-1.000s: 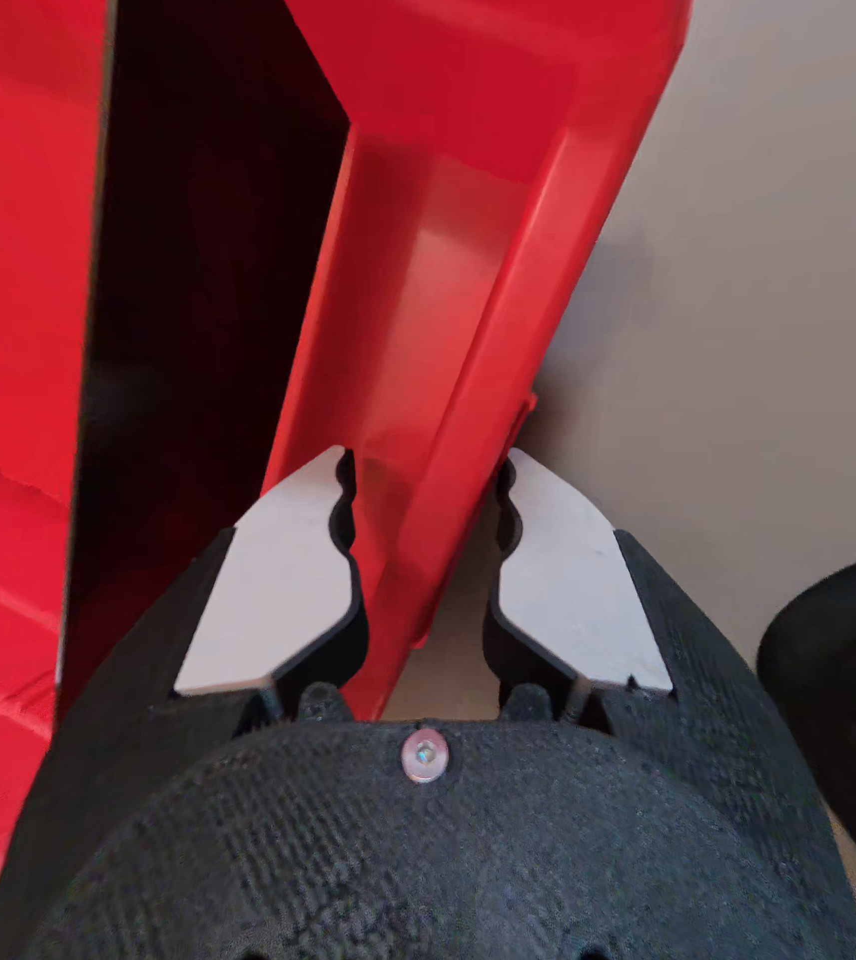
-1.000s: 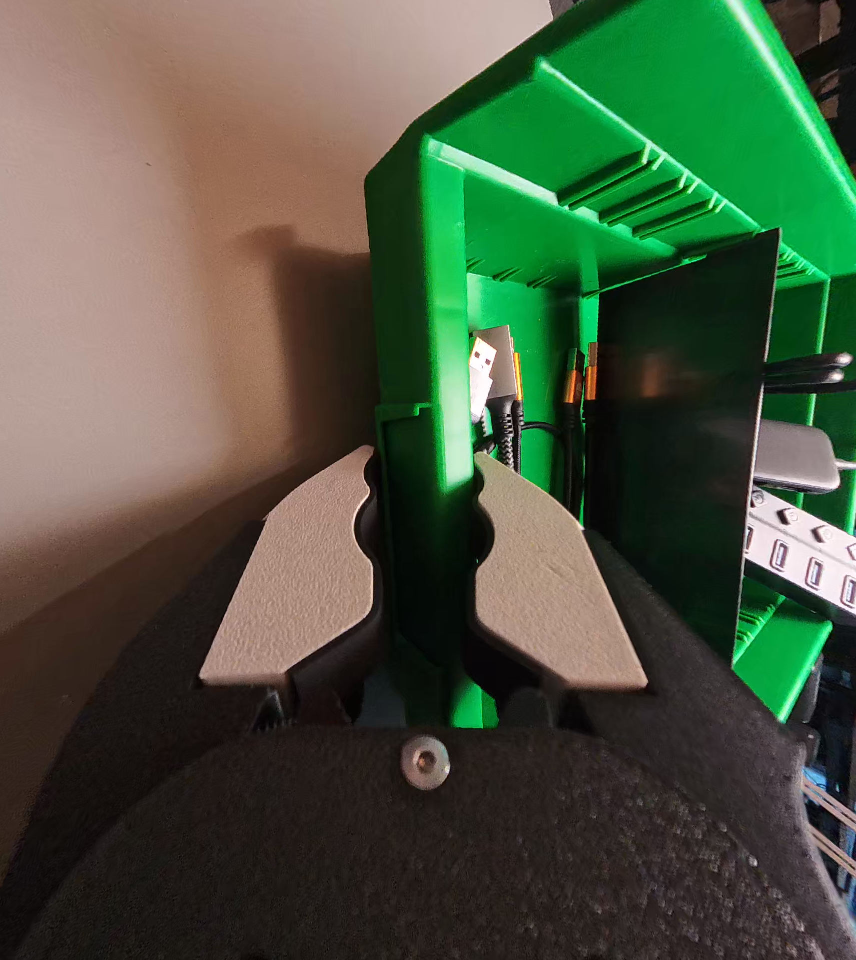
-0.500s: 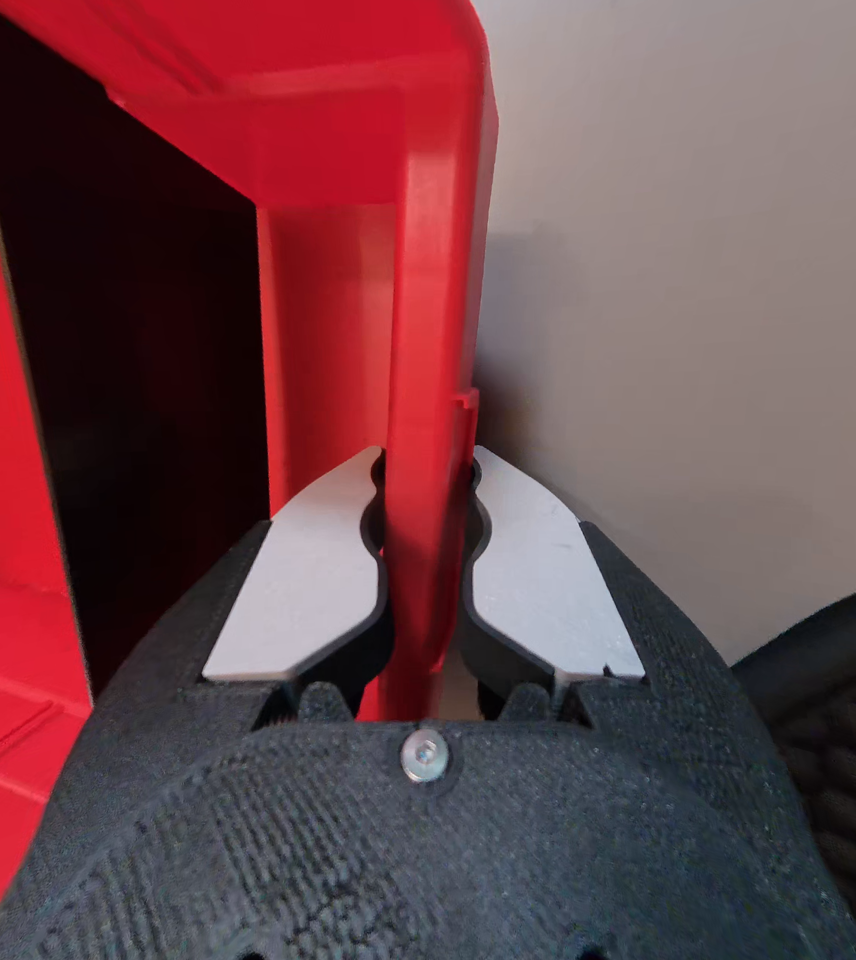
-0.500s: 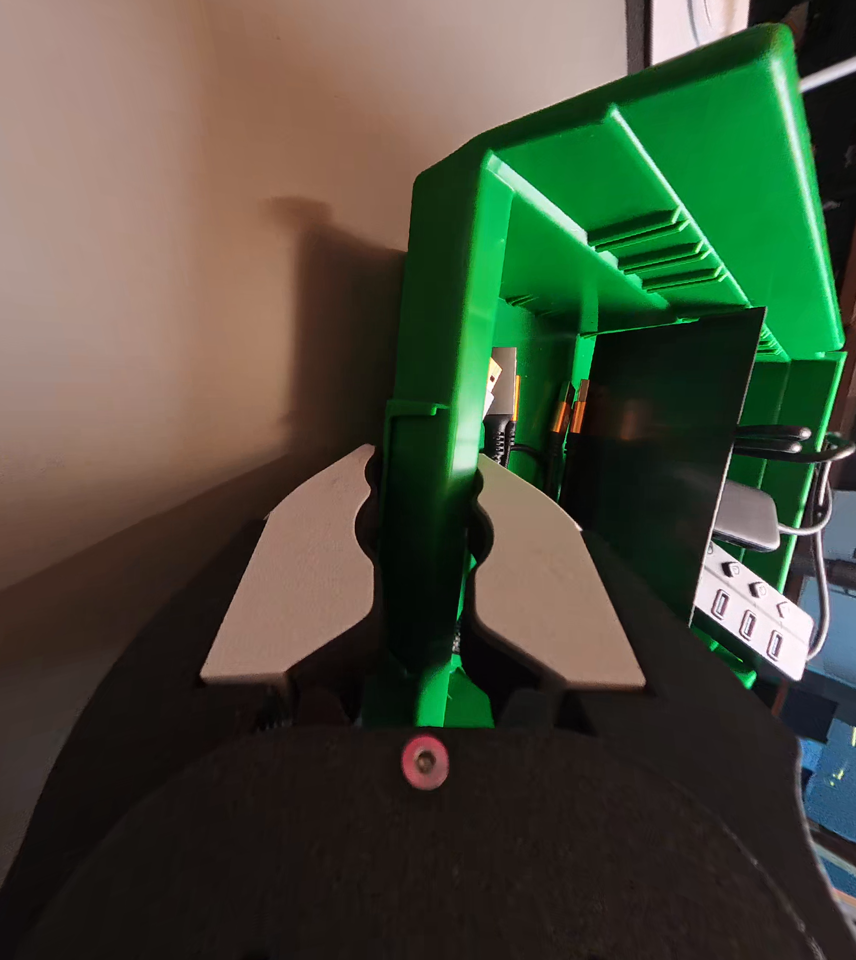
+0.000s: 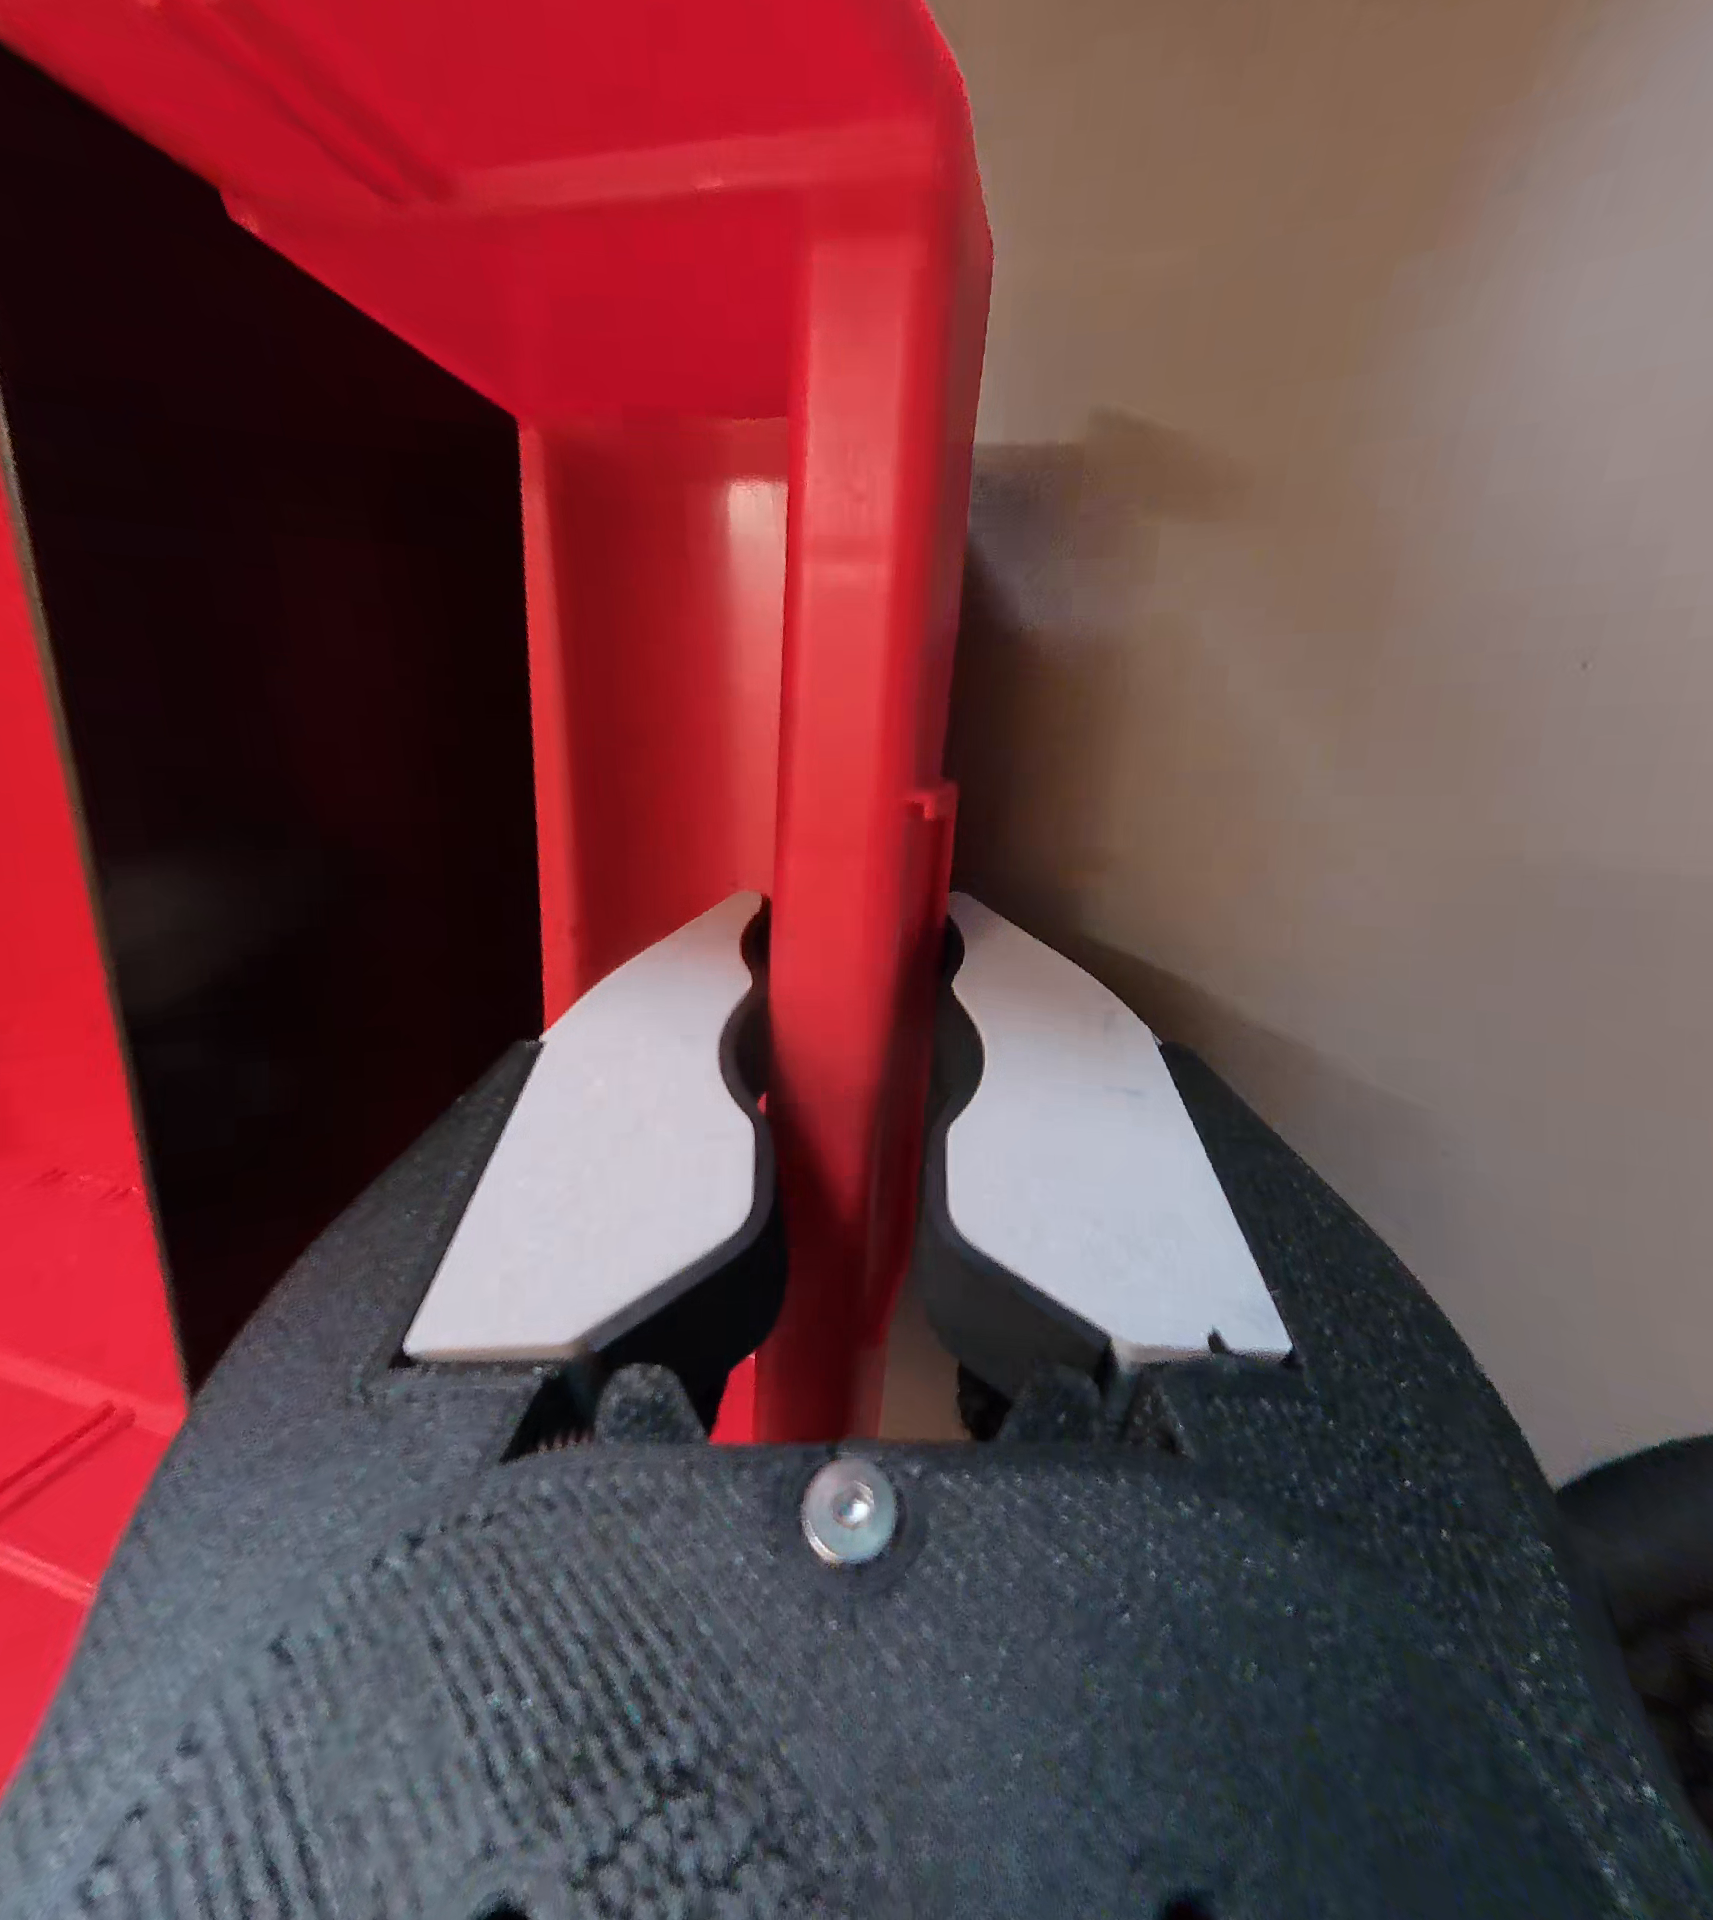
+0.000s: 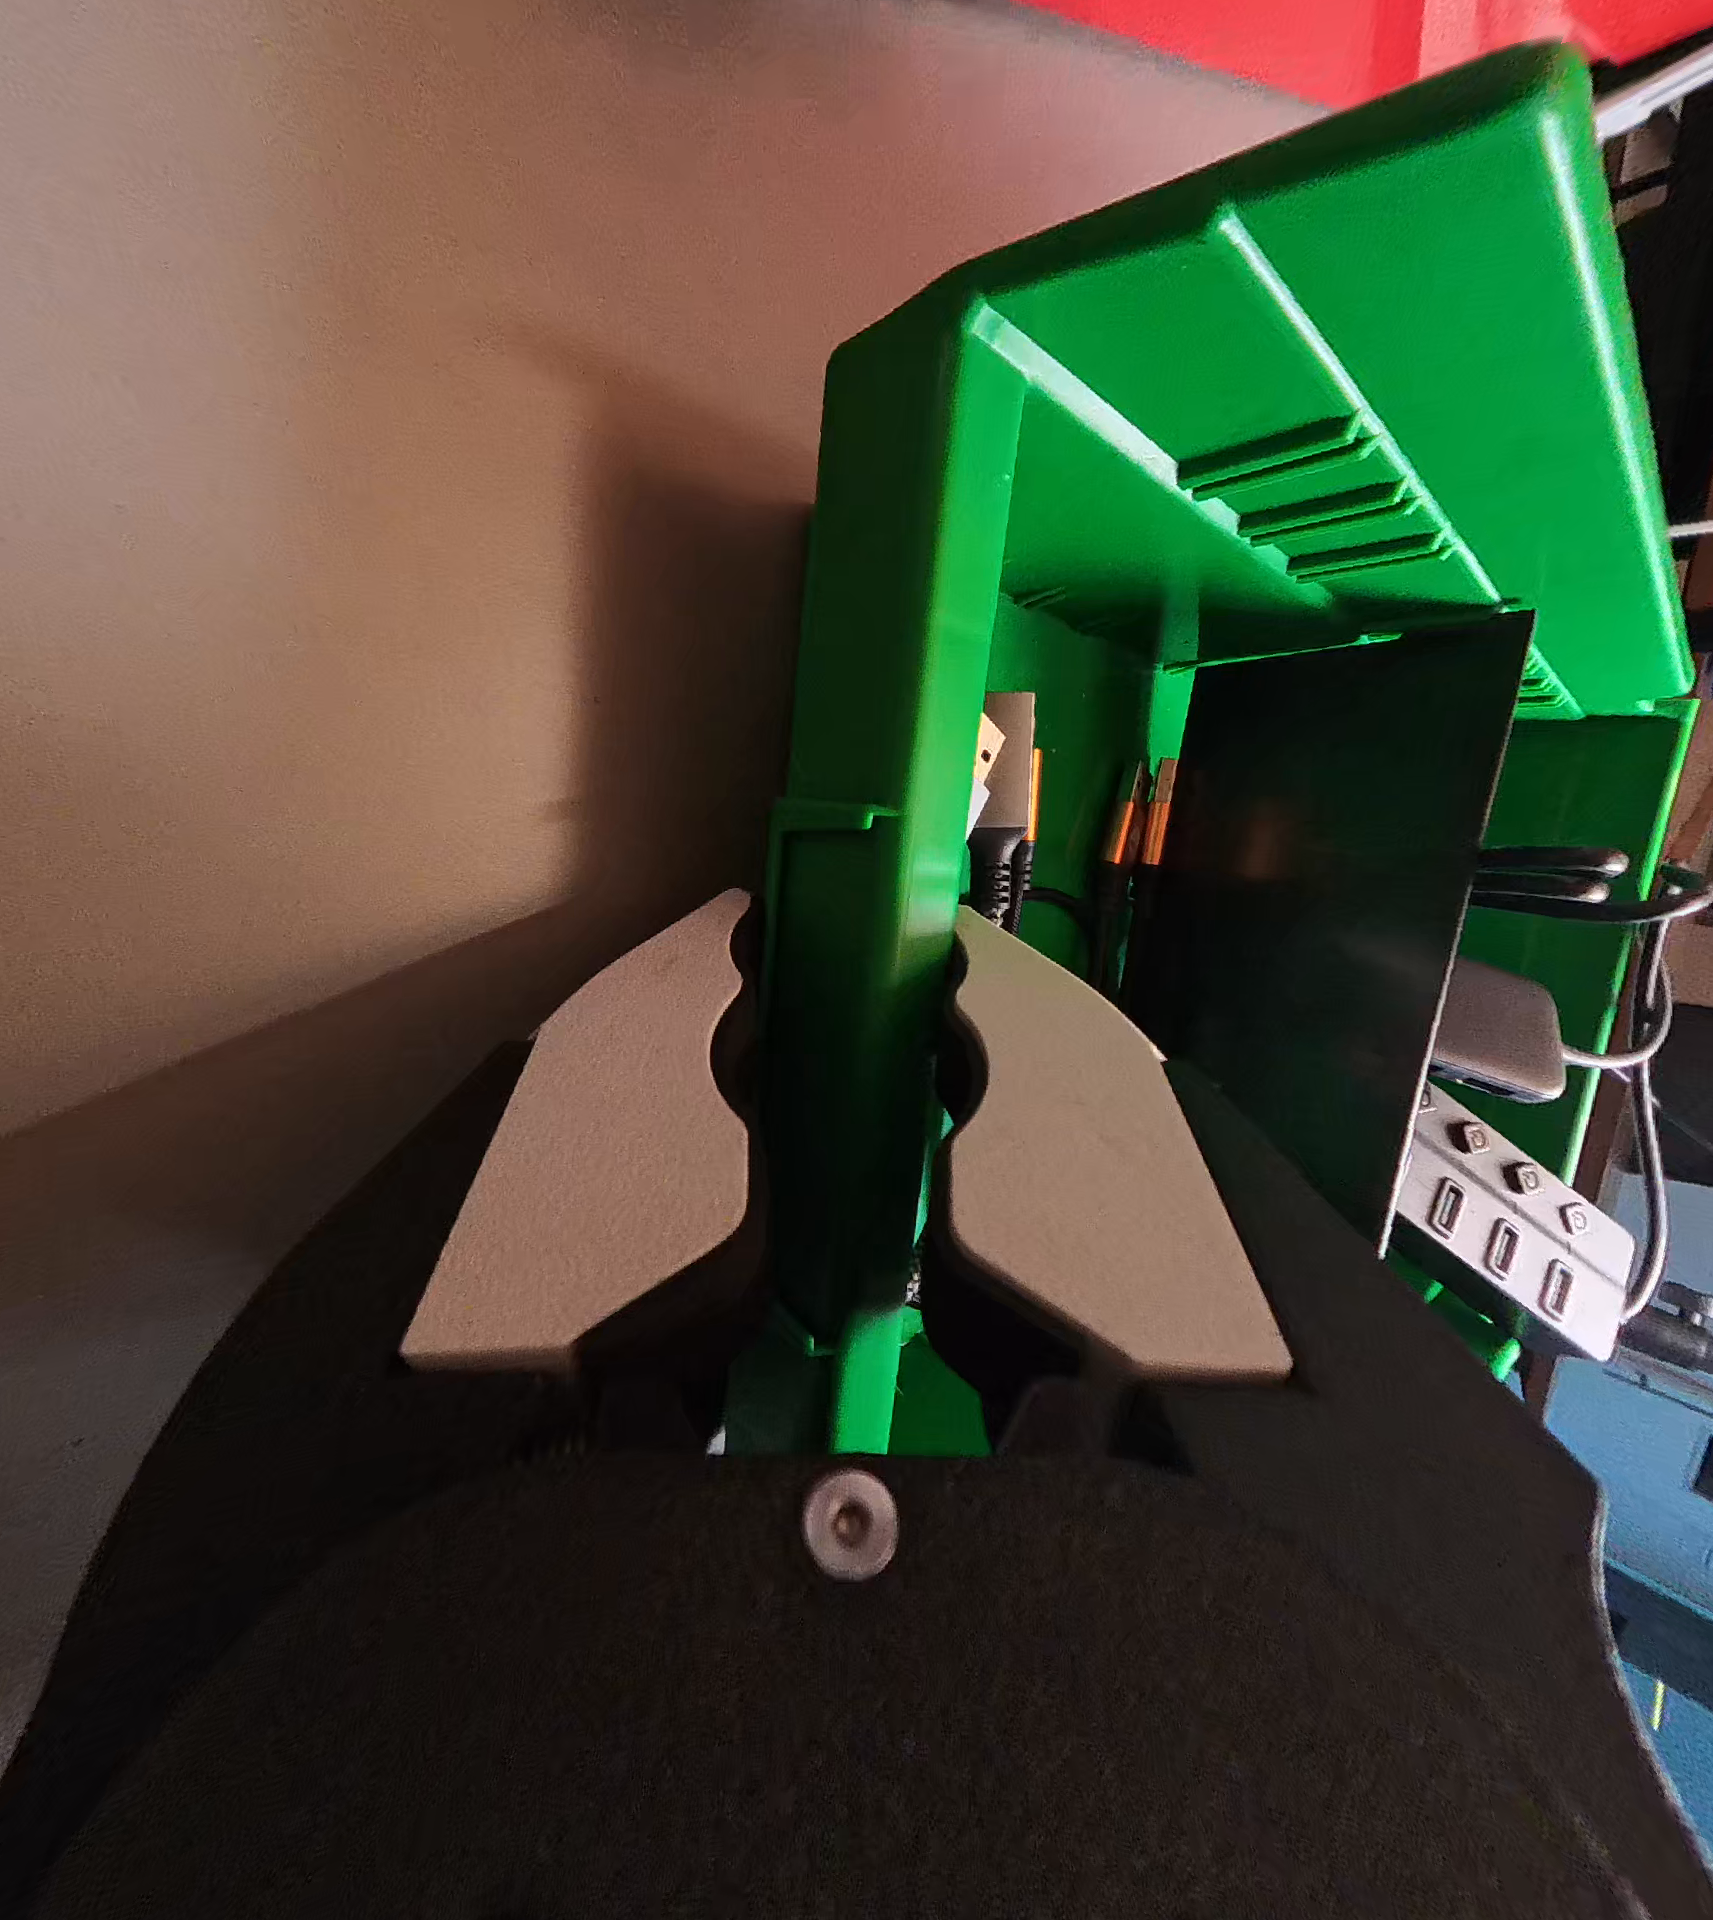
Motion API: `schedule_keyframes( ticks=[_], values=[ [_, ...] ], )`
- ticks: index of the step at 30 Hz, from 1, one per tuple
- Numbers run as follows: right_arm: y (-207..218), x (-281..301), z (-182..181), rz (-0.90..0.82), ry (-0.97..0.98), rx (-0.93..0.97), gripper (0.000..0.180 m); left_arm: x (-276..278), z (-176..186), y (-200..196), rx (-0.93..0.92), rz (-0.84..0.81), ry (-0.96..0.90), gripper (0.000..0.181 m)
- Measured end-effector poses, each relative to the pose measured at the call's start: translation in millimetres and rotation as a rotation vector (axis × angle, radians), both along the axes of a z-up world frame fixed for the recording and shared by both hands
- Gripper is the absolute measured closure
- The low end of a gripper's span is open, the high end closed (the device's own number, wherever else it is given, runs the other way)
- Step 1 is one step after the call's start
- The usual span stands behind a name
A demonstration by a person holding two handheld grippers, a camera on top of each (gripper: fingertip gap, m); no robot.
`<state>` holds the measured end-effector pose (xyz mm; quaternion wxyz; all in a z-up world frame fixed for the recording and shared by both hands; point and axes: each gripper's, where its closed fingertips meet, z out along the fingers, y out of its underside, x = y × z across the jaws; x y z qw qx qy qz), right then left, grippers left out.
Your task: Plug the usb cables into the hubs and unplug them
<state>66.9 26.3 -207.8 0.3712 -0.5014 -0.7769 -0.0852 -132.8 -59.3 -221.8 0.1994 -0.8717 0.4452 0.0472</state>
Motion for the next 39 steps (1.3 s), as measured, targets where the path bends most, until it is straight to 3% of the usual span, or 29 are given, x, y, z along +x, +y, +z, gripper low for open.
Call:
schedule_keyframes(
  ticks=[12,16,20,24,27,29,31,39],
  values=[
    [-27,-1,0,0.058,-0.001,-0.004,0.149,14,1,14,0.007,-0.1,-0.018,0.152],
    [-46,2,3,0.08,0.054,-0.066,0.147,29,18,13,0.084,-0.057,-0.13,0.139],
    [-70,7,67,0.029,0.457,-0.298,0.14,59,57,7,0.237,0.015,-0.359,0.135],
    [-22,70,131,-0.278,0.936,-0.258,0.138,96,78,-5,0.31,0.122,-0.626,0.134],
    [12,105,97,-0.517,0.865,-0.267,0.123,114,71,-5,0.314,0.214,-0.709,0.13],
    [14,103,64,-0.58,0.816,-0.38,0.109,124,61,1,0.307,0.283,-0.743,0.13],
    [7,90,46,-0.588,0.839,-0.513,0.113,134,53,7,0.282,0.336,-0.774,0.127],
    [19,91,43,-0.687,0.873,-0.528,0.126,155,47,40,0.425,0.532,-0.846,0.131]
  ],
)
